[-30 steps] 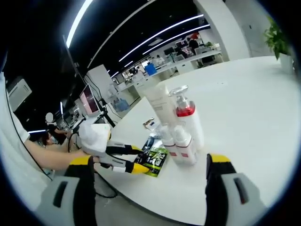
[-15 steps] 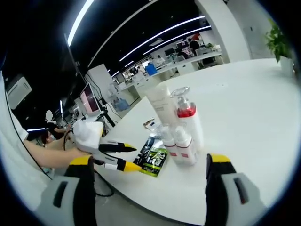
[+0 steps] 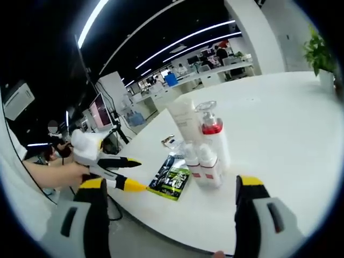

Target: Arrange the skincare products in the storage area until every visible bottle or jar stands upright without overlapping.

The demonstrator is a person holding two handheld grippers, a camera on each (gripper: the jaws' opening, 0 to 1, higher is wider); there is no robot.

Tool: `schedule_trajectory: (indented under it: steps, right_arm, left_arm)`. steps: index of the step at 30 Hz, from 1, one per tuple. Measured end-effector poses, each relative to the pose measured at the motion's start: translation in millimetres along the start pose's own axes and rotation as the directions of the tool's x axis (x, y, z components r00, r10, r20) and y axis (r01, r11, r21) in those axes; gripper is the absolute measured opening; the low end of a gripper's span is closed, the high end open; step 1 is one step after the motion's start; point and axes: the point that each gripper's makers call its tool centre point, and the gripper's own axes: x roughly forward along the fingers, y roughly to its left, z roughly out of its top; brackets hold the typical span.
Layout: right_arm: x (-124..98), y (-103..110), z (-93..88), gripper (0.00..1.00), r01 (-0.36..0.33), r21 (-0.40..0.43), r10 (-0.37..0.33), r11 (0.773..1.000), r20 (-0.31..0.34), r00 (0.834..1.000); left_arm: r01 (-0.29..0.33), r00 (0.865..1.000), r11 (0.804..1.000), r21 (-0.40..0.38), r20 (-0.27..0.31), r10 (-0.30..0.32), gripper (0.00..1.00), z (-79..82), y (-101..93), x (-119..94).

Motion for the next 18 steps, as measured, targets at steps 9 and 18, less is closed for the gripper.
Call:
schedule_trajectory:
  steps: [9, 18]
  right_arm:
    - [-4, 7, -2.0, 1.00, 0.012, -0.011, -0.012, 1.000, 0.009, 1.000]
    - [-1, 10, -3.0, 1.00, 0.022, -0.038, -0.021, 0.999, 0.017, 1.000]
  left_arm:
    - [-0.014, 0.998, 0.998, -0.064, 0.055, 0.017, 0.80, -2.0, 5.5, -27]
    - [-0.019, 0.996, 0.992, -0.123, 0.089, 0.030, 0.88, -5.0, 9.5, -49]
